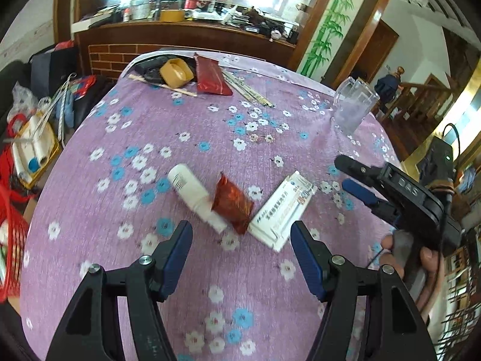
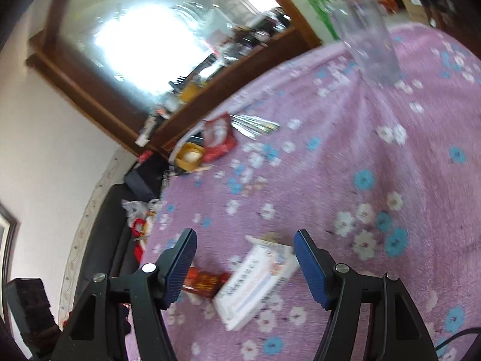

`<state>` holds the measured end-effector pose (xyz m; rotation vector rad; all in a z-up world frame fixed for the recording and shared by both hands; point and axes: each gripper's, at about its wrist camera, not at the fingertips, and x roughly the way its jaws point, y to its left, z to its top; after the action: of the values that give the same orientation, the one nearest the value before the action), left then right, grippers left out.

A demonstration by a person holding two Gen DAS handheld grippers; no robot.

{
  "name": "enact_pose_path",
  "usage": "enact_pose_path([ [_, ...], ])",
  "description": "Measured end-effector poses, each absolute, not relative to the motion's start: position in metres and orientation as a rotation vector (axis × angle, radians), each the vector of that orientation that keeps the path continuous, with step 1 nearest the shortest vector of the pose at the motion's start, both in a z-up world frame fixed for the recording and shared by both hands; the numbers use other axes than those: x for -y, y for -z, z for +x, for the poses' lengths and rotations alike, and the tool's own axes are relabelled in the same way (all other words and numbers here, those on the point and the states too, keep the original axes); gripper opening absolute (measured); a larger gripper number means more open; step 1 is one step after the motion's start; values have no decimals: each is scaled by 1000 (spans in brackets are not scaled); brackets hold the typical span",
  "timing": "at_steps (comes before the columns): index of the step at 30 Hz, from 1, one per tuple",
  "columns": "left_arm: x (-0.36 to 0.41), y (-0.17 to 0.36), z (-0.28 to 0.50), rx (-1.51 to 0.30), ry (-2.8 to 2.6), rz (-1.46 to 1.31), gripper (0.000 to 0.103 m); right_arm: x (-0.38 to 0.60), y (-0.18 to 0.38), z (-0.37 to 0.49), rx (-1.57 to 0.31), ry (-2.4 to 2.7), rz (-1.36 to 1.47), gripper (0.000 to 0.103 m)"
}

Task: Collect trash
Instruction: 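Grasp the white medicine box with the right tool while the left tool grasps the red wrapper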

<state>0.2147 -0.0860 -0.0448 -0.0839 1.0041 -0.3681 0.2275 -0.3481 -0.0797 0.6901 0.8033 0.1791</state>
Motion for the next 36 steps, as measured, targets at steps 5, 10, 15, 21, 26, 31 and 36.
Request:
enact_pose_path([
  [5, 108, 62, 251, -1012, 356, 4, 68, 353, 99, 235, -852, -144, 692, 71],
  [10, 129, 84, 274, -1040, 371, 116, 68, 350, 112, 244, -891, -131, 660, 71],
  [15, 140, 99, 275, -1066, 369, 193, 52, 338, 123, 241, -988, -105, 616, 71],
  [21, 131, 100, 268, -1070, 378, 143, 32, 320, 129, 241, -1019, -150, 590, 71],
  [26, 113, 89, 254, -1042, 412, 27, 22, 320, 130, 240, -1016, -166, 606, 71],
  [31, 74, 71, 231, -1007, 400, -99, 21, 309, 127, 240, -1020, -176, 590, 71],
  [36, 37, 56, 197, -959, 333, -129, 21, 281, 124, 239, -1029, -149, 451, 76],
])
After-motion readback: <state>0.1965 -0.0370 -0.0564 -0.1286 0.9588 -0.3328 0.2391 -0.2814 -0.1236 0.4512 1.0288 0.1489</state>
